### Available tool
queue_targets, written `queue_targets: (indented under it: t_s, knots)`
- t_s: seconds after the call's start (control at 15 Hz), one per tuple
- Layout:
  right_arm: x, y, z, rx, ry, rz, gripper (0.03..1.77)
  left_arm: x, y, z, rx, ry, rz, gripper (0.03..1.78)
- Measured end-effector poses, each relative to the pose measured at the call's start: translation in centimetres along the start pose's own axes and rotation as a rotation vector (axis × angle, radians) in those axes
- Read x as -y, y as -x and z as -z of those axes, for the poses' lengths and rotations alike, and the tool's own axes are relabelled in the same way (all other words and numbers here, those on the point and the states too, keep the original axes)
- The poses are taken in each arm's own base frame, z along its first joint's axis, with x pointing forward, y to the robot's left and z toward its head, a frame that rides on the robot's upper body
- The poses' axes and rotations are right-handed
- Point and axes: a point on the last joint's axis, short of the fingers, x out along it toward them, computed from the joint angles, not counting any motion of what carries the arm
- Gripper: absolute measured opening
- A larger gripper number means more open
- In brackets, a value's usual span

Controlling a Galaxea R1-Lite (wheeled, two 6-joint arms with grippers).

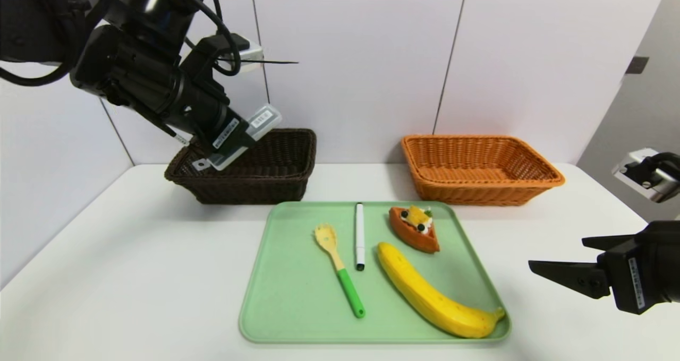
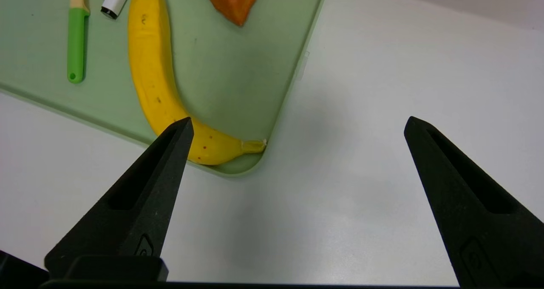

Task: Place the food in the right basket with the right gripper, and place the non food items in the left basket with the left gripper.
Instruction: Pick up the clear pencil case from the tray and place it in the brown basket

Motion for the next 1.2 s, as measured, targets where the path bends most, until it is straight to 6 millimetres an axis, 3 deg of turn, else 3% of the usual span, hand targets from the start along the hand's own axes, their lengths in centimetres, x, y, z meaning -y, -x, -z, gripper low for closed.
queue_targets:
  t_s: [0.27,0.67,1.0,1.2]
  knots:
    - [0.0,-0.1,0.2,-0.007,-0.001,-0.001,1.71,-3.2,-5.2,0.5,-0.055,-0.199,-0.132,0.56]
    - [0.0,-0.3,0.7,-0.028,-0.003,-0.001,1.71,-3.9,-12.5,1.8,-0.125,-0.199,-0.236,0.56]
    - [0.0,-0.4,0.9,-0.036,-0.003,-0.002,1.71,-3.8,-14.8,2.9,-0.169,-0.189,-0.21,0.56]
    - [0.0,-0.4,0.9,-0.036,-0.003,-0.002,1.71,-3.8,-15.2,3.0,-0.169,-0.185,-0.211,0.89]
